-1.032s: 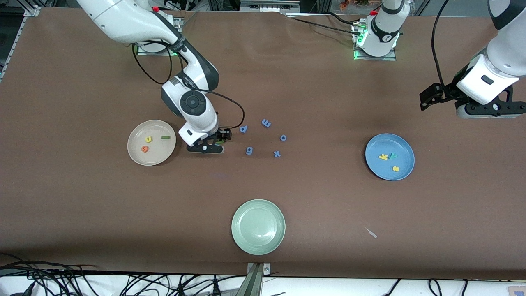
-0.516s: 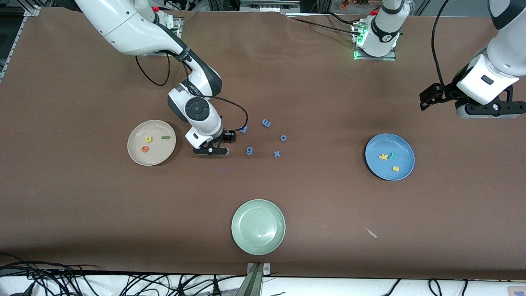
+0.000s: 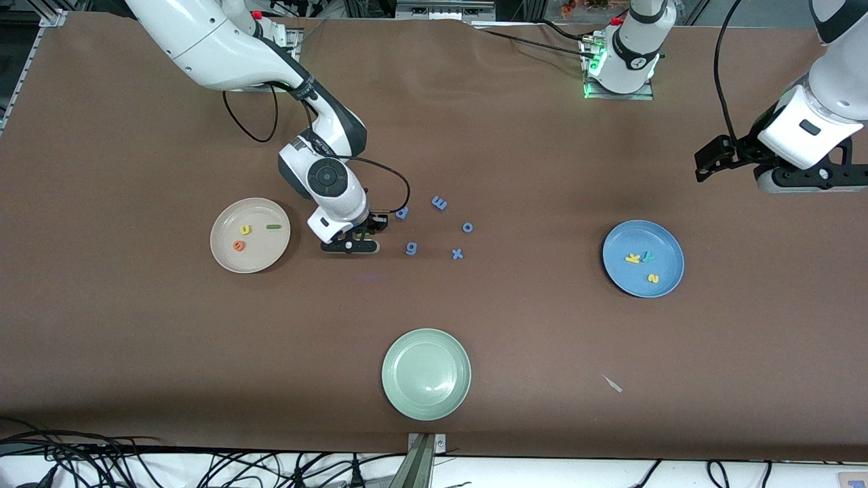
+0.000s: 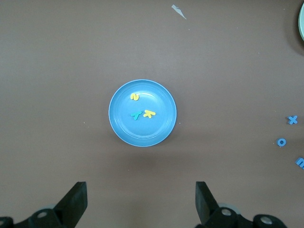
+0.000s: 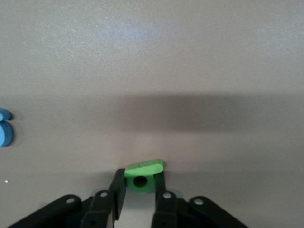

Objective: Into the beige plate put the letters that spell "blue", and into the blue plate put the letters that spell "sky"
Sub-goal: 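Grasp the green letter beside the beige plate with the right gripper, then drop the green letter on the beige plate with the right gripper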

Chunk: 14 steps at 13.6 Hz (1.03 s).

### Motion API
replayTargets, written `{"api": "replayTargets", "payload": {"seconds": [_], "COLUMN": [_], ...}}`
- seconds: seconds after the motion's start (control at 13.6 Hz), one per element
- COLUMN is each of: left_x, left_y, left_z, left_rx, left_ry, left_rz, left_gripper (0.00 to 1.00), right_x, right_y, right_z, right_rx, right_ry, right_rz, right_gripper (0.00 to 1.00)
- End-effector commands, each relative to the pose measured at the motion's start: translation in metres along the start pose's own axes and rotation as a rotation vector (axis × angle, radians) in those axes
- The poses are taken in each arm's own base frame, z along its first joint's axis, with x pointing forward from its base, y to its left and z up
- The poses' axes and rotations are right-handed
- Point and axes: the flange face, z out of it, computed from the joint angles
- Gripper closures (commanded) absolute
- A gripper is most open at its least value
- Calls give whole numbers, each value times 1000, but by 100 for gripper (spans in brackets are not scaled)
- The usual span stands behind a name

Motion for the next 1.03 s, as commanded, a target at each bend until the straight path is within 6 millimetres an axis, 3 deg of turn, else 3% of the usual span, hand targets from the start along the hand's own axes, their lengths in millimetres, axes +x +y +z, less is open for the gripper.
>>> {"api": "replayTargets", "payload": {"seconds": [0.0, 0.15, 0.37, 0.52, 0.66, 0.88, 0.96], "left_x": [-1, -1, -1, -1, -1, -1, -1], "left_y": [2, 2, 3, 3, 3, 3, 3], "left_z": [-7, -7, -6, -6, -6, -6, -6], "left_rx": [-24, -24, -23, -23, -23, -23, -23], "left_ry": [-7, -8, -11, -11, -11, -11, -11], "left_rz": [5, 5, 7, 5, 5, 5, 7], "left_gripper": [0, 0, 0, 0, 0, 0, 0], "right_x": [-3, 3, 19, 21, 6, -13, -12], "right_y": [5, 12, 54, 93, 136, 200, 213], "right_z": [-11, -31, -70, -95, -114, -117, -117], "right_rx": [-14, -42, -100, -172, -233, -262, -245], "right_ry": [21, 28, 11, -13, -36, -74, -80], "right_rz": [-16, -31, -121, -213, -264, -300, -305], "right_gripper": [75, 75, 75, 75, 75, 73, 64]}}
